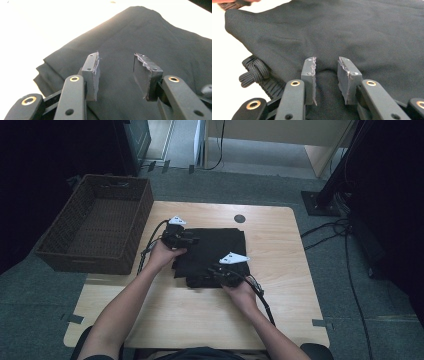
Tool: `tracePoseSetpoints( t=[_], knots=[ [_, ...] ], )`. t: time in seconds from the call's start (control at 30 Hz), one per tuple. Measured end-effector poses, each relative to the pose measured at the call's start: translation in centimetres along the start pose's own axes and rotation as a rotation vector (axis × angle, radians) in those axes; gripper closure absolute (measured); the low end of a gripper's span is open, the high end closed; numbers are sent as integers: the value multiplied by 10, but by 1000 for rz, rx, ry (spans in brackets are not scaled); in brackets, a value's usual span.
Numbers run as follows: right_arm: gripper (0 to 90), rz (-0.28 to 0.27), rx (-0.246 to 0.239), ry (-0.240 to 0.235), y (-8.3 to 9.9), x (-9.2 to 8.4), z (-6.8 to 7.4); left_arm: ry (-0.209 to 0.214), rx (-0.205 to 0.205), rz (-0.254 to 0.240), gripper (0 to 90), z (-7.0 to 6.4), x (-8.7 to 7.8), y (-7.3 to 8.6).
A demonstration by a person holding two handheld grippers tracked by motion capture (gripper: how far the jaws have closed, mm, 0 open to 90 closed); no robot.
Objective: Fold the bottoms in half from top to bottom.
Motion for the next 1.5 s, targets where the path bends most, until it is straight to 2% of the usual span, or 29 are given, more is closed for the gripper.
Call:
tracePoseSetpoints(
  t=[0.03, 0.2, 0.3, 0.43, 0.57, 0.7, 0.83, 1.0, 1.2, 1.3, 1.43, 1.5],
  knots=[
    [679, -3, -2, -1, 1, -1, 2, -15, 8, 21, 556, 3, 5, -3],
    [679, -1, -10, -14, 5, -4, 7, -28, 13, 16, 535, 9, 12, -14],
    [679, -5, -12, -22, 8, -5, 10, -51, -5, 17, 526, 20, 19, -27],
    [679, -6, -9, -31, 9, -5, 12, -60, -28, 21, 521, 28, 28, -35],
    [678, -8, -13, -30, 9, -5, 13, -66, -33, 58, 498, 32, 42, -33],
    [677, -15, -15, -28, 10, -5, 13, -64, -29, 99, 472, 34, 55, -24],
    [676, -24, -17, -24, 11, -4, 13, -51, -40, 98, 445, 37, 59, -19],
    [674, -27, -9, -24, 12, -4, 12, -38, -14, 92, 435, 35, 58, -14],
    [669, -28, -5, -23, 12, -2, 12, 0, 22, 117, 540, 28, 54, -8],
    [668, -33, -11, -15, 12, -1, 11, -11, 47, 114, 647, 24, 53, -5],
    [660, -28, 1, -12, 12, -2, 12, -3, 50, 122, 790, 21, 53, -4],
    [648, -24, 6, 3, 10, -6, 14, -20, 66, 132, 823, 19, 52, -5]
  ],
)
Point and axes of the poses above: each handheld gripper's, and its own axes: x roughly forward along the jaws, y roughly out of its underside, z roughly to its left, the point moved 7 cm from there along x, roughly forward along the jaws, and after that the axes turned 9 degrees about z, right-handed, at the moved point
